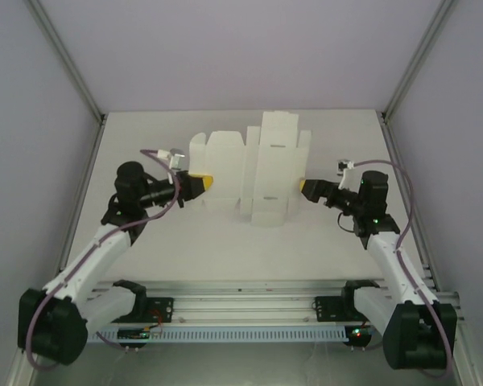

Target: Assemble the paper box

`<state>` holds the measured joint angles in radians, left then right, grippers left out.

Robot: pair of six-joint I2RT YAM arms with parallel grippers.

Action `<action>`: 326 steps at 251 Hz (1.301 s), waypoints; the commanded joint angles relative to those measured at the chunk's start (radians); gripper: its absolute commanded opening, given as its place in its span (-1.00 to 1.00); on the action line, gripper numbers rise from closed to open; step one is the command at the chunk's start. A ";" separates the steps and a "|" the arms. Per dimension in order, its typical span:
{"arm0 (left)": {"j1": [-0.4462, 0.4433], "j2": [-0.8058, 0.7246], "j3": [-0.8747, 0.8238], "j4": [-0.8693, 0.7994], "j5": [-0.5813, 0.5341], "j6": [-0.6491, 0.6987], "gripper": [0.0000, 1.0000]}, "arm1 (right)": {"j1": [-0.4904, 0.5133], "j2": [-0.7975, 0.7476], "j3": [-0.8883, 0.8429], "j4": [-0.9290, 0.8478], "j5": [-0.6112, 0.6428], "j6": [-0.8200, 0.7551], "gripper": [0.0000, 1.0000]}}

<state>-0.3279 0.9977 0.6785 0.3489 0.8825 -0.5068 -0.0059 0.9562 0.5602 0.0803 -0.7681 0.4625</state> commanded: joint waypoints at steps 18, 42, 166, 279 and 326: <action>-0.011 -0.081 -0.010 0.079 0.008 -0.109 -1.00 | -0.022 -0.007 -0.055 0.339 -0.250 0.126 0.83; -0.014 -0.087 -0.008 0.081 0.002 -0.132 -1.00 | -0.013 -0.003 -0.072 0.482 -0.301 0.208 0.80; -0.023 -0.106 -0.047 0.174 -0.039 -0.188 -1.00 | 0.045 0.062 -0.084 0.612 -0.346 0.257 0.37; -0.023 -0.136 -0.025 -0.114 -0.256 -0.098 0.31 | 0.069 0.167 -0.057 0.850 -0.343 0.420 -1.00; -0.023 -0.205 0.022 -0.551 -0.659 -0.001 0.99 | 0.124 0.078 0.077 -0.038 -0.118 -0.163 -1.00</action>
<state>-0.3492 0.8440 0.6392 0.1291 0.5449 -0.5861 0.0715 1.0927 0.5266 0.6304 -1.0649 0.7040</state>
